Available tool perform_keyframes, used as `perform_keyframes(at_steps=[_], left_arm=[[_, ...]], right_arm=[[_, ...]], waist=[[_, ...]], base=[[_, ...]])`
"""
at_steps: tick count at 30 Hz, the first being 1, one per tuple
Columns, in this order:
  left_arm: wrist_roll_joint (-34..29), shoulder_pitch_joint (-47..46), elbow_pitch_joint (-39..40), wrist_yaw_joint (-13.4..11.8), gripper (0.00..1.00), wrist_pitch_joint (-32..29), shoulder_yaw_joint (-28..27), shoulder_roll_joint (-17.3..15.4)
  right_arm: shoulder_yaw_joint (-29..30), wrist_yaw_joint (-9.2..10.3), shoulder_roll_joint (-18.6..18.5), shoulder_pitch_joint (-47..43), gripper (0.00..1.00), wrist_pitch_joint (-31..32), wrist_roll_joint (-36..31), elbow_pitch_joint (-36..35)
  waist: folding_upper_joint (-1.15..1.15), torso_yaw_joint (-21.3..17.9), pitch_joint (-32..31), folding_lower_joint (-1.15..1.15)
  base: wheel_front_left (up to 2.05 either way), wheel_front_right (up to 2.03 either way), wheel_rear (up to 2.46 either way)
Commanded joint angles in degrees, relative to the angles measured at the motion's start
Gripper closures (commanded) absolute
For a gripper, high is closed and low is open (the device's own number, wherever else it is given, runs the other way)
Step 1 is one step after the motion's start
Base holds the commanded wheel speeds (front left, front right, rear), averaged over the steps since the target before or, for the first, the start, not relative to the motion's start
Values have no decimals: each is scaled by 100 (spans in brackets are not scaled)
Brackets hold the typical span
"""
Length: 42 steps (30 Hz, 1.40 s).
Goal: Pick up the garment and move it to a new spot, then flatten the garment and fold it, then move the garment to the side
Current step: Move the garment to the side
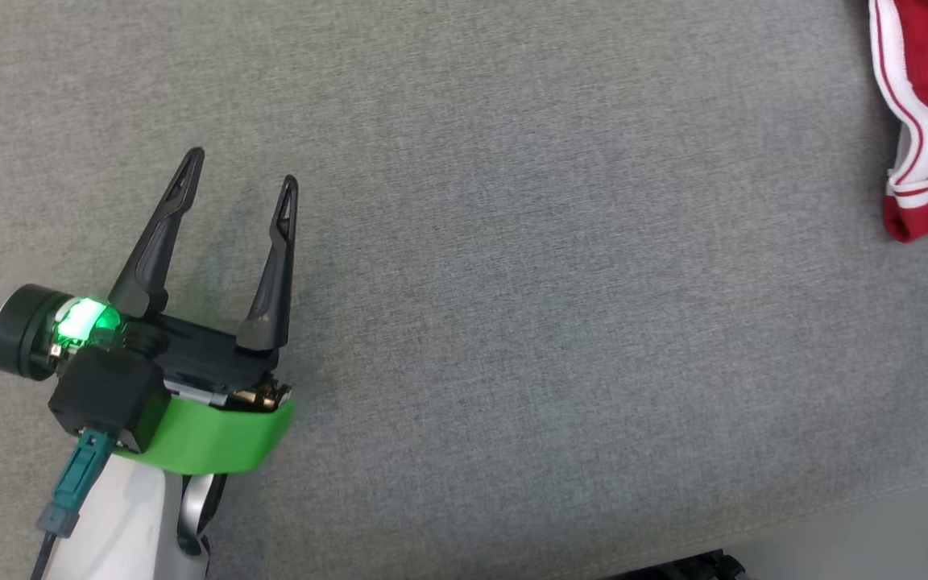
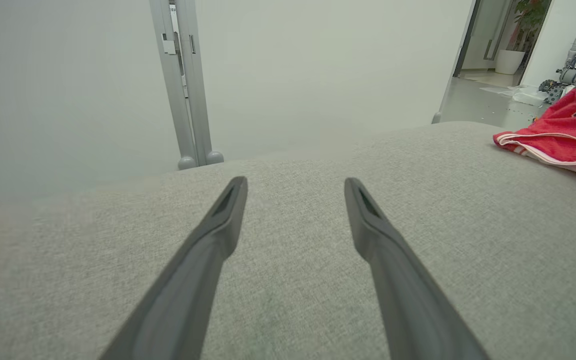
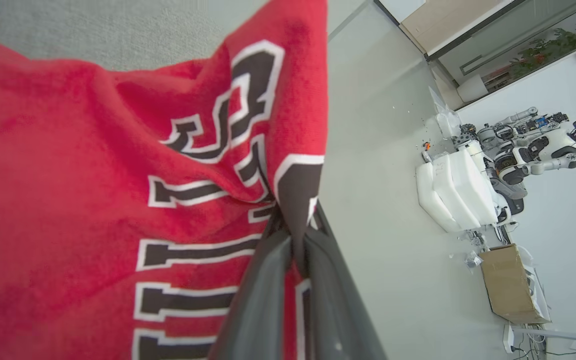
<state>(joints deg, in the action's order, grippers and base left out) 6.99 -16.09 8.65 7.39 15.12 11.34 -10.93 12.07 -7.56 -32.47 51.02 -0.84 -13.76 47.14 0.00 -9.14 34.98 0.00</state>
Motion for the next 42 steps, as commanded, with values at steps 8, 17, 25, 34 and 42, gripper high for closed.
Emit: perform_keyframes(at_steps=[8,17,25,34,42], left_arm=[[48,122,-7,11,0,1,0,2],[195,298,-238,11,0,1,-213,218],[77,707,-715,11,0,2,-632,459],[36,1331,-1242,-32,0,1,-1249,707],[127,1654,-1621,-82,0,0,-1698,781]], right_arm=[[938,15,466,-295,0,-234,-1220,-660],[1574,15,1133,-687,0,-794,-1197,-769],[684,15,1581,-1700,0,-1434,-36,-1343],[-309,13,1981,-3505,0,-1432,1793,-3103],[-1036,13,2318,-4444,0,-1434,2167,-3363]], waist=[[0,162,-27,0],[0,221,-656,0],[0,368,-1673,0],[0,567,-2731,0],[0,689,-3312,0]], base=[[0,0,0],[0,0,0],[0,0,0],[0,0,0],[0,0,0]])
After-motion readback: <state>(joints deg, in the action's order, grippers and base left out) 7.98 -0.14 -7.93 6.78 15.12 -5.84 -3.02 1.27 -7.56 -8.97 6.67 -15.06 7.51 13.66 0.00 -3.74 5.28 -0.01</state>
